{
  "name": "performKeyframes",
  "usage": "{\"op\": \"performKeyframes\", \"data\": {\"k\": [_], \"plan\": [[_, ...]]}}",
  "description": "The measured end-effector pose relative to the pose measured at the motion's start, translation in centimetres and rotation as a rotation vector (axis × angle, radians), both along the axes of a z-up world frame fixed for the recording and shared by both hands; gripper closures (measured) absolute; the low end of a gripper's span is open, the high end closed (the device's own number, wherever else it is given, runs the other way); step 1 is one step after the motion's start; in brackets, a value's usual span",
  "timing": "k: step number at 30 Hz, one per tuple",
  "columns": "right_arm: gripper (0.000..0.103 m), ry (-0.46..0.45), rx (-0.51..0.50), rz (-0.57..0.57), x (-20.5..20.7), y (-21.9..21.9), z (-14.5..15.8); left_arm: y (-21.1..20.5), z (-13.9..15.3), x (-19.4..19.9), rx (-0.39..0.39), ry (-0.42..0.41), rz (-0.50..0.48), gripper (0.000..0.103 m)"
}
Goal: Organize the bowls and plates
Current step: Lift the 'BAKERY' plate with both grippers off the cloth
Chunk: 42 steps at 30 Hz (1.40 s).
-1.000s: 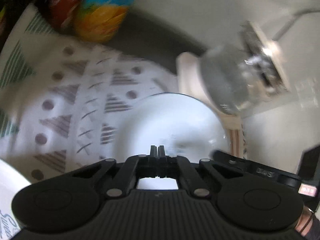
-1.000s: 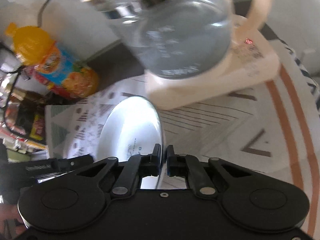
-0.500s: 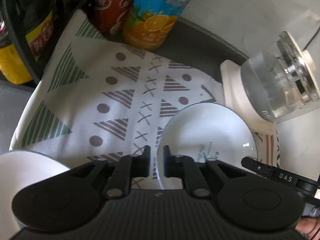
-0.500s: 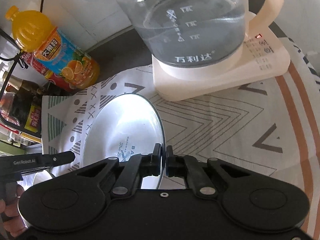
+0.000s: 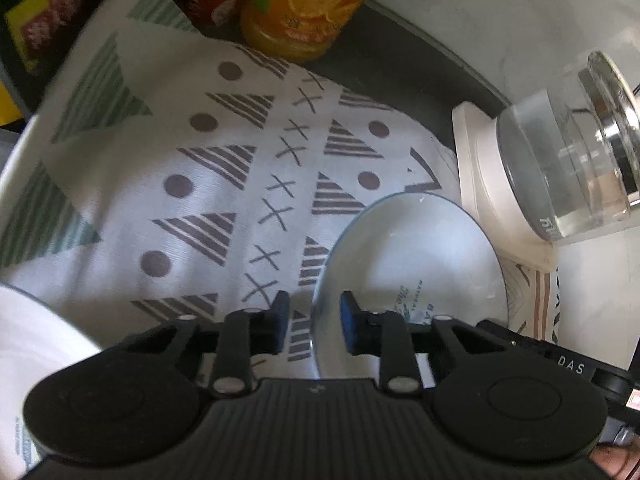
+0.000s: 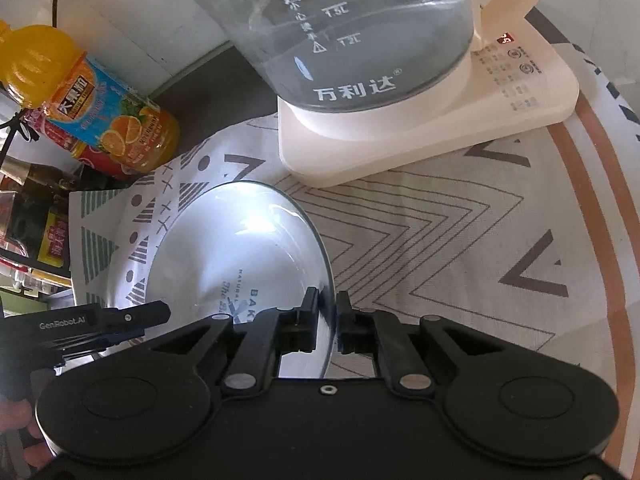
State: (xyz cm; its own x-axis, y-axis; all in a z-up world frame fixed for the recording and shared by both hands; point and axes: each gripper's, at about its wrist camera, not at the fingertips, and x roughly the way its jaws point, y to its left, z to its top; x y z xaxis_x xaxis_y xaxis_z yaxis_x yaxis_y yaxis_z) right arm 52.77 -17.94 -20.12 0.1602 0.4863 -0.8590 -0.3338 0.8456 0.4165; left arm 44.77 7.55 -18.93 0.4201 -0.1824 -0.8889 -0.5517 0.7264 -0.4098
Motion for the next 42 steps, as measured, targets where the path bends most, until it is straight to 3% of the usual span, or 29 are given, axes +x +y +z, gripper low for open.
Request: {"op": "performKeyframes", "data": {"k": [3,12,20,42], "plan": [[0.093,0.017,0.003,0.005,0.4,-0.1,-0.5,-0.2,-0.7,0.2,-0.029,0.007,0.003,0.09],[0.087,0.09,0.05,0.03,1.1,-0.2,-1.7,0.1,-0.9,0.1,-0.051,-0.01,0.001,0.092],[0.096,0.013,0.072,0.039,0.7,0.0,0.4,1.0,0.5,-1.1,-0.055,-0.055,0.012,0.095],[0.096,-0.124,0.139,0.14,-4.4,5.6,7.4,5.9,6.8,-8.8,-0.028,-0.222,0.131,0.096]]}}
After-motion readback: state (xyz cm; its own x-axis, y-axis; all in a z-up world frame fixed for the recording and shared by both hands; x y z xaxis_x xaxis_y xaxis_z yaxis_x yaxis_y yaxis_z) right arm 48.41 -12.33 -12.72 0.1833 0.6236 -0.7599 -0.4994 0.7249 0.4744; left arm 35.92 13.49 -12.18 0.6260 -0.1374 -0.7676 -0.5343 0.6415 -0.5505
